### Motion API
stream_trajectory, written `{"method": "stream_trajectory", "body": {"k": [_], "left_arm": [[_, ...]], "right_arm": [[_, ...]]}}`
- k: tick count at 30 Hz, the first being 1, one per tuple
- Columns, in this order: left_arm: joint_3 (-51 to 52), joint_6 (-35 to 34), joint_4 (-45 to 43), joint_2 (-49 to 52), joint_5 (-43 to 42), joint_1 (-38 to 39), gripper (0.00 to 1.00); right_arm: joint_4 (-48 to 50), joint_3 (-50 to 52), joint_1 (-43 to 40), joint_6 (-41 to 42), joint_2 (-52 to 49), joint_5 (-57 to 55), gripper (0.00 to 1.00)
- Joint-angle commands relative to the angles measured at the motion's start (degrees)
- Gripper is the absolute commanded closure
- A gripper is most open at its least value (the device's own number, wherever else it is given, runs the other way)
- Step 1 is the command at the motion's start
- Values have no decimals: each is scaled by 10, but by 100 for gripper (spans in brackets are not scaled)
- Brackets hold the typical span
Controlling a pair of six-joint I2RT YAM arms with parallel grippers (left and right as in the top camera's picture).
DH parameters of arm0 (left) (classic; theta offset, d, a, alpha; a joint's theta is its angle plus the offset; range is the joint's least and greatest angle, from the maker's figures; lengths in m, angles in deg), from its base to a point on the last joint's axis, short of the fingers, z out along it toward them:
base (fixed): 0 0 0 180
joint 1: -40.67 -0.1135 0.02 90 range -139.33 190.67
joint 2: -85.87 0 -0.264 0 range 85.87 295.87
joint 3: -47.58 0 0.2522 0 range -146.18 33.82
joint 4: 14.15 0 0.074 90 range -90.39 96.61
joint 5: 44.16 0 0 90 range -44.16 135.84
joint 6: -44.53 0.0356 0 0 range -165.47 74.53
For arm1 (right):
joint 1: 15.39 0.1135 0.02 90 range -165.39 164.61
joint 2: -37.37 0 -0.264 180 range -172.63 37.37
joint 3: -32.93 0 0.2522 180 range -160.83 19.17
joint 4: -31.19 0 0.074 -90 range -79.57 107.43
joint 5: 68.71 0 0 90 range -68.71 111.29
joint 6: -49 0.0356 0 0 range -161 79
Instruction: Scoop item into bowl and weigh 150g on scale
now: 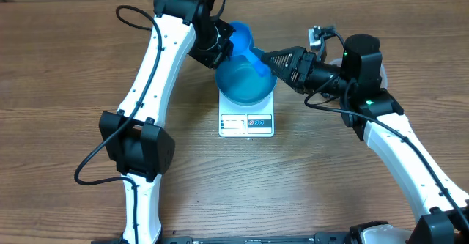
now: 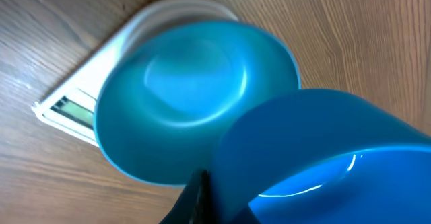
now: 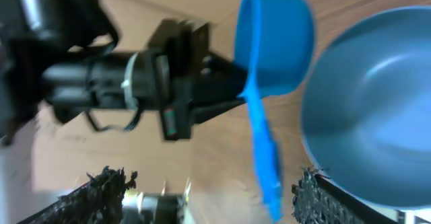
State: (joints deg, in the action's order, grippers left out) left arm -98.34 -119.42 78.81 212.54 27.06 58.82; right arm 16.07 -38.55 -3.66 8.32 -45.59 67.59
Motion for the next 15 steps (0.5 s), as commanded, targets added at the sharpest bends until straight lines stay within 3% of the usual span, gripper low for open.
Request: {"method": "stream_trajectory", "body": {"k": [1,15], "left_arm": [[-12,-34,-2,1,-41,-1,96],[-12,-90,-6,1,-51,32,96]], "right_arm": [[-3,-12,3,6,1,-58,18],[-3,-12,7,4,1,-64,23]]}}
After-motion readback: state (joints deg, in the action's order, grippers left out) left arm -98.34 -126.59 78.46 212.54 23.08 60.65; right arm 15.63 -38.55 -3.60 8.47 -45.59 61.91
